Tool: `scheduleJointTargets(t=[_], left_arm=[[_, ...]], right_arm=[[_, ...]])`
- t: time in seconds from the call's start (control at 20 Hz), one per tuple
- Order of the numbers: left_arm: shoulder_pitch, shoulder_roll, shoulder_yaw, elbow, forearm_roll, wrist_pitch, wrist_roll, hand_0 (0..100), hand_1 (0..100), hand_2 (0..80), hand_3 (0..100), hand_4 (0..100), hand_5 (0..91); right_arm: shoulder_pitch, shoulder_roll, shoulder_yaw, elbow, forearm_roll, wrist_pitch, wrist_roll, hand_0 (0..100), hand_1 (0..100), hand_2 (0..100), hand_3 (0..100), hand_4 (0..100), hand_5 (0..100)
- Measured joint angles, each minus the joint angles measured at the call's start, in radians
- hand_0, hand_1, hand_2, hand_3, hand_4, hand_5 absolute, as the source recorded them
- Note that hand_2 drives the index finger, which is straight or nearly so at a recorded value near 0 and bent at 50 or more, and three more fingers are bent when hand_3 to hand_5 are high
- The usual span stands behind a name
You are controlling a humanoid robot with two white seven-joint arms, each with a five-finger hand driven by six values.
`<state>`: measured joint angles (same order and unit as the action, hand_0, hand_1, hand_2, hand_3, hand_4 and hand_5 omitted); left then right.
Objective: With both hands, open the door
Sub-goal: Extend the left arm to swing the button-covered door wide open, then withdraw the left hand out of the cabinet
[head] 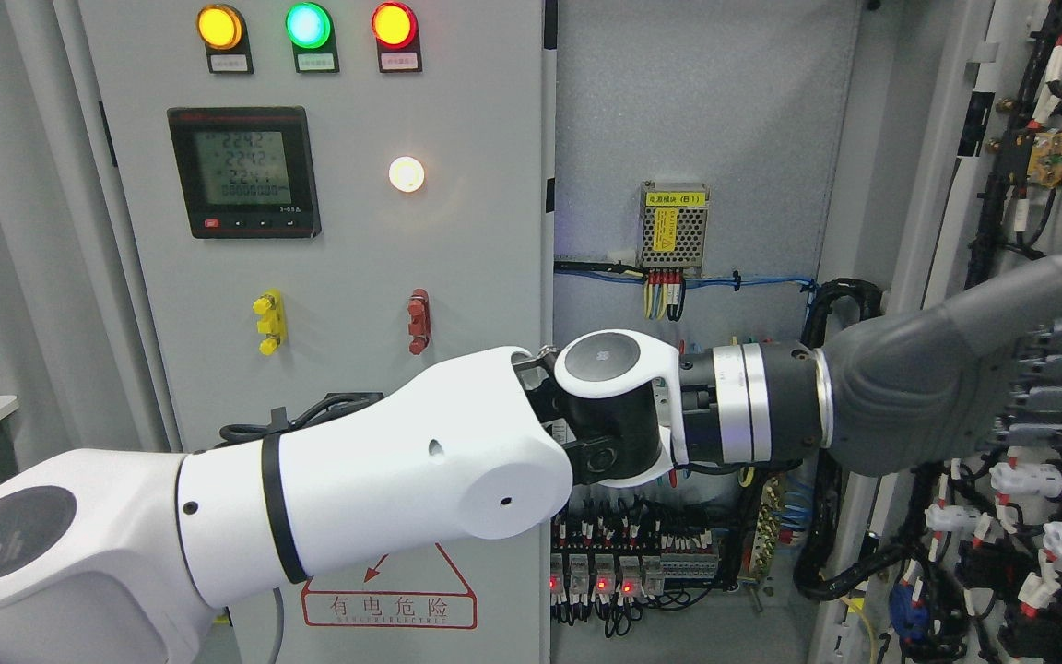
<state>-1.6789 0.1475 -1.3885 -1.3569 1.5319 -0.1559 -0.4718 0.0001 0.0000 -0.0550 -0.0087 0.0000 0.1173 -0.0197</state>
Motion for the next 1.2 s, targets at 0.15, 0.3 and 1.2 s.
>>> scheduleJointTargets(t=[0.15,0.3,1.2], left_arm=[[0.059,0.056,0.041,-0.051,-0.069,0.011,0.013,30,0,2.8,3,4,0.0],[0.123,0.111,0.074,-0.104,-0.152,0.016,0.049,30,0,2.8,3,4,0.0],[1.268,0.343,0.353,-0.168,-0.959,0.036,0.080,30,0,2.8,3,4,0.0]], right_arm=[[0.000,0.000,0.000,-0.009,0.000,0.000,0.002,22,0,0,0,0,0],[0.000,0.000,0.000,-0.015,0.000,0.000,0.002,22,0,0,0,0,0],[0.000,0.000,0.001,-0.037,0.000,0.001,0.004,22,0,0,0,0,0]])
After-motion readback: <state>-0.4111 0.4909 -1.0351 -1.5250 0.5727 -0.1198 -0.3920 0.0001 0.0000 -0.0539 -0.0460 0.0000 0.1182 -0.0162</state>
